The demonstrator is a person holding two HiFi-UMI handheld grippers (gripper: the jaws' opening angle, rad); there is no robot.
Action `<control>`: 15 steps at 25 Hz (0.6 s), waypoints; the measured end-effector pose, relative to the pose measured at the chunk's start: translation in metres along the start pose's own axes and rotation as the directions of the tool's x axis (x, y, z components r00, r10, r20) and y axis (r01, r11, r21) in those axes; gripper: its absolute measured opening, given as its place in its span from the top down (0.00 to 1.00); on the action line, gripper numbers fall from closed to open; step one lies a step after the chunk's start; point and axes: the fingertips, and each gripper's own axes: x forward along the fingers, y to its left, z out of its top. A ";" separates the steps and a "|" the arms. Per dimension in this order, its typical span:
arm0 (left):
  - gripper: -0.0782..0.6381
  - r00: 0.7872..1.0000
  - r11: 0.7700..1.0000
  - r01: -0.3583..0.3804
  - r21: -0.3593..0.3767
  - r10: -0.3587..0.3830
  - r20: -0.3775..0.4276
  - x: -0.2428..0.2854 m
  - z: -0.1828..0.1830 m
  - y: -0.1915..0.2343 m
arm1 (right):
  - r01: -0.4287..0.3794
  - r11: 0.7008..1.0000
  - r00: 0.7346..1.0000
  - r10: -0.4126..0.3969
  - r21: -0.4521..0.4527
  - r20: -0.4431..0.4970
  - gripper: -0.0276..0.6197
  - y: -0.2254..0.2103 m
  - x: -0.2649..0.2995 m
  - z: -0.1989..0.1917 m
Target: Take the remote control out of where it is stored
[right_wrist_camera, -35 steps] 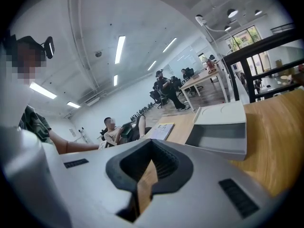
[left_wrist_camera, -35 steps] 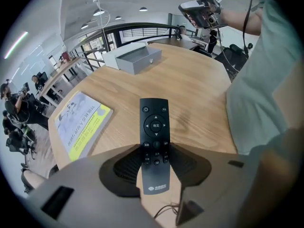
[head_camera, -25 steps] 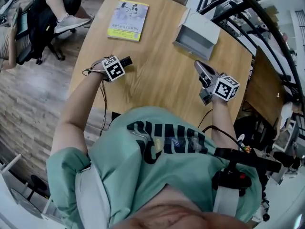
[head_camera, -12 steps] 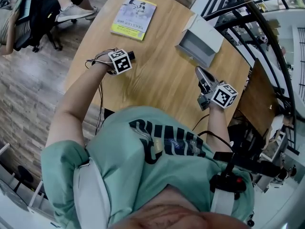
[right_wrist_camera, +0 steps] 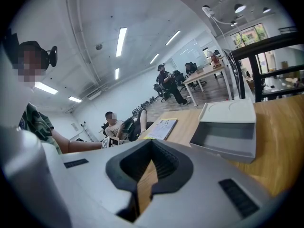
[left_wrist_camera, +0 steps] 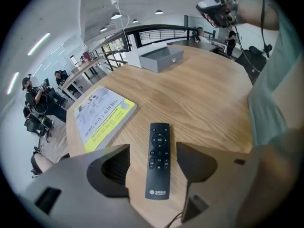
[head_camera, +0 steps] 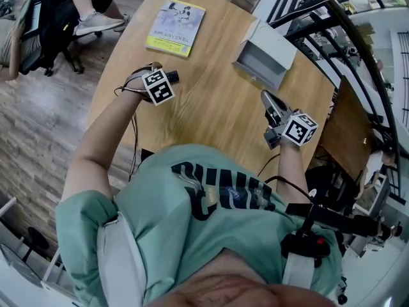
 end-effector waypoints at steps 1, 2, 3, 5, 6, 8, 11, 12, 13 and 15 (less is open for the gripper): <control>0.48 1.000 1.000 -0.003 -0.023 0.004 0.021 -0.007 0.001 0.001 | -0.002 1.000 1.000 0.002 0.000 0.003 0.96 0.001 -0.001 0.001; 0.48 0.999 0.999 -0.006 -0.047 0.008 0.043 -0.015 0.001 0.002 | -0.004 1.000 1.000 0.004 0.000 0.005 0.96 0.002 -0.002 0.001; 0.48 0.998 0.997 -0.009 -0.075 0.014 0.064 -0.022 0.001 0.003 | -0.005 1.000 1.000 0.005 -0.001 0.007 0.96 0.003 -0.002 0.002; 0.48 0.994 0.991 -0.016 -0.136 0.030 0.103 -0.037 -0.004 0.004 | -0.009 1.000 1.000 0.009 -0.003 0.009 0.96 0.005 -0.003 0.004; 0.48 0.992 0.985 -0.018 -0.169 0.039 0.120 -0.043 -0.008 0.004 | -0.010 1.000 1.000 0.010 -0.004 0.009 0.96 0.006 -0.003 0.004; 0.48 0.985 0.969 -0.011 -0.246 0.053 0.163 -0.057 -0.016 0.003 | -0.014 1.000 1.000 0.014 -0.007 0.008 0.96 0.008 0.000 0.005; 0.48 0.969 0.928 0.032 -0.371 0.062 0.240 -0.074 -0.031 -0.011 | -0.025 1.000 1.000 0.025 -0.010 -0.001 0.96 0.014 0.009 0.005; 0.48 0.962 0.917 0.046 -0.395 0.066 0.265 -0.079 -0.036 -0.017 | -0.030 0.999 1.000 0.030 -0.013 -0.007 0.96 0.018 0.012 0.005; 0.48 0.955 0.910 0.057 -0.410 0.070 0.289 -0.084 -0.042 -0.023 | -0.037 0.999 0.999 0.036 -0.016 -0.014 0.96 0.021 0.017 0.005; 0.48 0.936 0.900 0.090 -0.427 0.069 0.344 -0.093 -0.052 -0.036 | -0.050 0.999 0.998 0.049 -0.022 -0.028 0.96 0.029 0.028 0.006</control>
